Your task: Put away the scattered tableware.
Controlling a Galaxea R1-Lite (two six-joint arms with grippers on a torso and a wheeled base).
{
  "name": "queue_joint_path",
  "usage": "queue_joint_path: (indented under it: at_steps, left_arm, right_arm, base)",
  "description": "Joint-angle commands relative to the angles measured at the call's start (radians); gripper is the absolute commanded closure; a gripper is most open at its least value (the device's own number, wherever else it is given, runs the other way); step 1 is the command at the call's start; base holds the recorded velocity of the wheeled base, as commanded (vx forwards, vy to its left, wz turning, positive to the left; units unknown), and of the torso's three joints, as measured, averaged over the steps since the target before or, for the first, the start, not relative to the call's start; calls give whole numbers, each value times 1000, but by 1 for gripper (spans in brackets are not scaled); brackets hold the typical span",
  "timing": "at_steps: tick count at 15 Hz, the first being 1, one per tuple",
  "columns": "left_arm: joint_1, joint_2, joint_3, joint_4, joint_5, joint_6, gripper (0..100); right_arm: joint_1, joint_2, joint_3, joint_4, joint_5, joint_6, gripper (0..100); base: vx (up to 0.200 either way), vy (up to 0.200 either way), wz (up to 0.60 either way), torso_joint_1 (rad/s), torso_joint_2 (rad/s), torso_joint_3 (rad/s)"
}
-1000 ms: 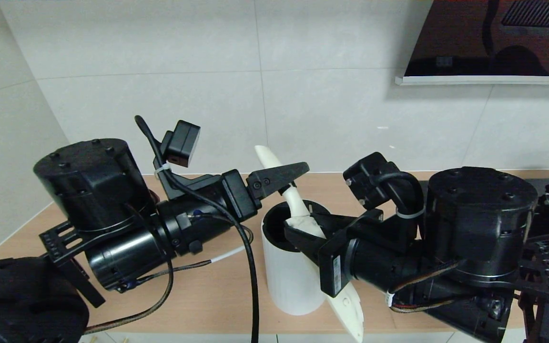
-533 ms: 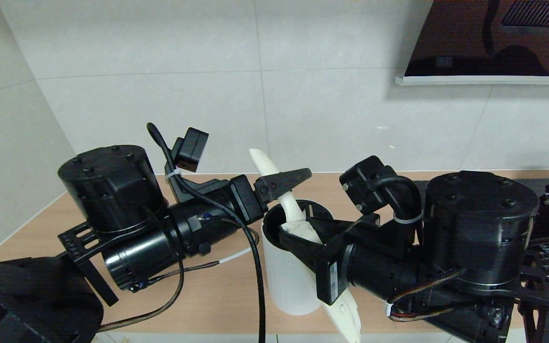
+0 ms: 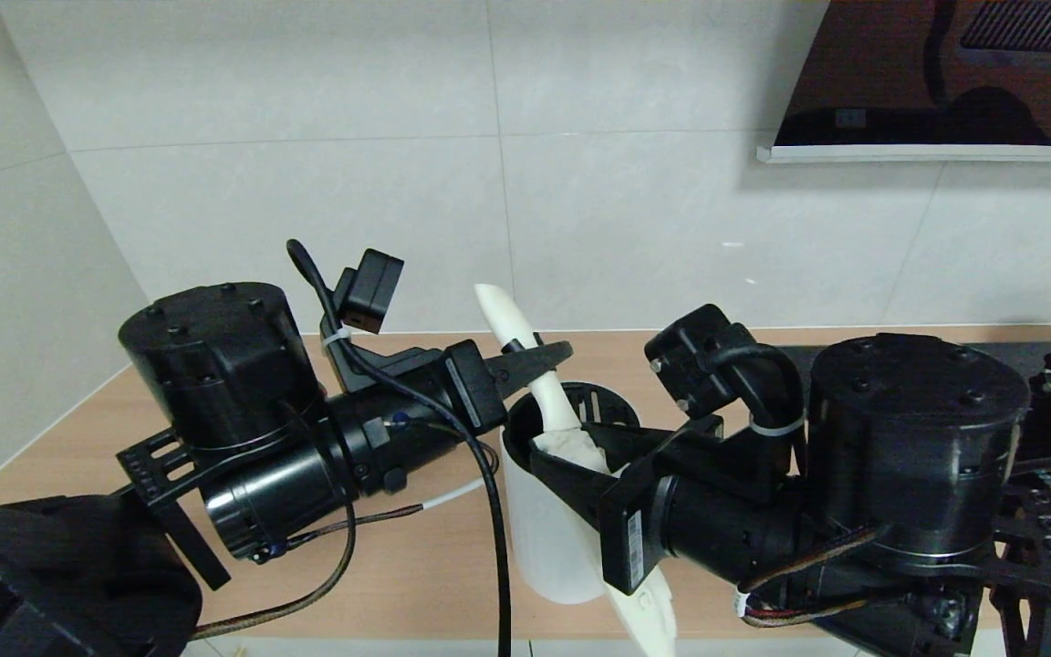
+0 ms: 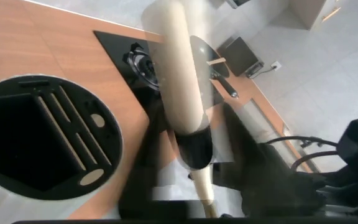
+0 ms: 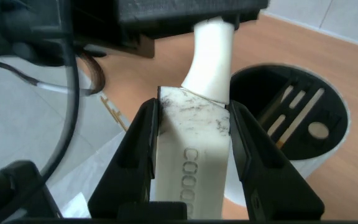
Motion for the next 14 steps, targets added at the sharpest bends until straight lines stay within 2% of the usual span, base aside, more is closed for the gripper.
queue_joint_path:
  at_steps: [1,9,10,14]
  left_arm:
    - [-1,4,0,0,0,0,100]
    - [-16,-7,-3,0,1,3,100]
    - [-16,-7,-3,2,1,11,100]
    - [-23,-12,-5,5,1,19,100]
  right_arm:
    - [1,-1,1,0,1,1,100]
    - [-4,-2,-1,-15,-13,1,100]
    - [-4,-1,-1,-15,-15,1,0]
    - [-4,-2,-1,-15,-13,11,0]
  base:
    - [0,0,0,0,0,0]
    - [0,0,0,0,0,0]
    - [0,0,0,0,0,0]
    - [0,0,0,0,0,0]
